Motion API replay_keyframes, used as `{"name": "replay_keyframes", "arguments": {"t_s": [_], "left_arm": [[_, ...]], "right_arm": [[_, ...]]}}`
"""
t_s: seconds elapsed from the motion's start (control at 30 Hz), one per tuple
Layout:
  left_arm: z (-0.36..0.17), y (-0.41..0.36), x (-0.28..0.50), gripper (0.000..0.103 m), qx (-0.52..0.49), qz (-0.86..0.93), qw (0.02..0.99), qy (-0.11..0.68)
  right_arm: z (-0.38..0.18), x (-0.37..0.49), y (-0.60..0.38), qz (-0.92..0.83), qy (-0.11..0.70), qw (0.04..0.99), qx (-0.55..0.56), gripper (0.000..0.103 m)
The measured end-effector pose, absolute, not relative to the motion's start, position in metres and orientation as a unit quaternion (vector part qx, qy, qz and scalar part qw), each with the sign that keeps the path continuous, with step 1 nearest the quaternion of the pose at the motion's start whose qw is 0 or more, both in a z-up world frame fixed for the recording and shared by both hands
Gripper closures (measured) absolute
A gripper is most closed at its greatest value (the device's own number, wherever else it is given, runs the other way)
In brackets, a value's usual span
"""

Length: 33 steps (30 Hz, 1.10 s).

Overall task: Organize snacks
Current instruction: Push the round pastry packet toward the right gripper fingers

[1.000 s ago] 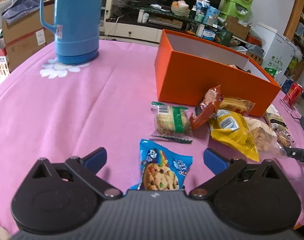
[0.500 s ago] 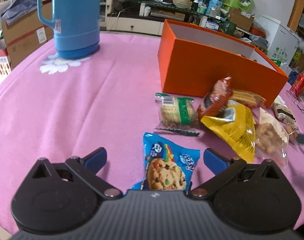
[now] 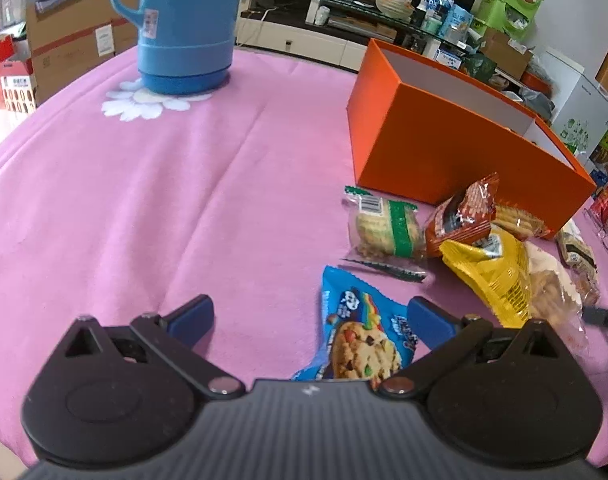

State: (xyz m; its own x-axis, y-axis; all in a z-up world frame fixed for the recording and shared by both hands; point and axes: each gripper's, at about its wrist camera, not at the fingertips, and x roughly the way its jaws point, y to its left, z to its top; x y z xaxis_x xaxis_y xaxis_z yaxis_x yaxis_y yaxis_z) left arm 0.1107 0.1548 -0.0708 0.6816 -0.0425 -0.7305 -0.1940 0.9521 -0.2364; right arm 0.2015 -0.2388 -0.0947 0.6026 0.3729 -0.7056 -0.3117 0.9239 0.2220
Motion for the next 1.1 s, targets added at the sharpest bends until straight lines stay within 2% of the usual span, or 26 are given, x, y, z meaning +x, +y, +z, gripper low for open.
{"name": "replay_keyframes", "arguments": {"t_s": [0.07, 0.17, 0.43, 0.6, 0.73, 1.1], "left_arm": [[-0.070, 0.155, 0.110, 0.000, -0.153, 0.039, 0.905, 0.395], [-0.068, 0.150, 0.107, 0.000, -0.139, 0.040, 0.909, 0.392], [-0.060, 0.136, 0.097, 0.000, -0.088, 0.032, 0.916, 0.390], [-0.058, 0.140, 0.096, 0.000, -0.098, 0.035, 0.915, 0.391], [-0.056, 0.138, 0.095, 0.000, -0.101, 0.029, 0.914, 0.391], [-0.069, 0.110, 0.094, 0.000, -0.013, -0.007, 0.909, 0.417]], "right_arm": [[-0.098, 0.193, -0.238, 0.193, 0.410, 0.890, 0.047, 0.020], [-0.096, 0.191, -0.234, 0.157, 0.389, 0.908, 0.002, 0.020], [-0.096, 0.217, -0.235, 0.098, 0.396, 0.910, 0.069, 0.020], [-0.104, 0.224, -0.232, 0.053, 0.405, 0.912, 0.023, 0.019], [-0.104, 0.218, -0.248, 0.032, 0.406, 0.913, 0.029, 0.019], [-0.110, 0.217, -0.243, 0.026, 0.399, 0.917, -0.009, 0.019]]}}
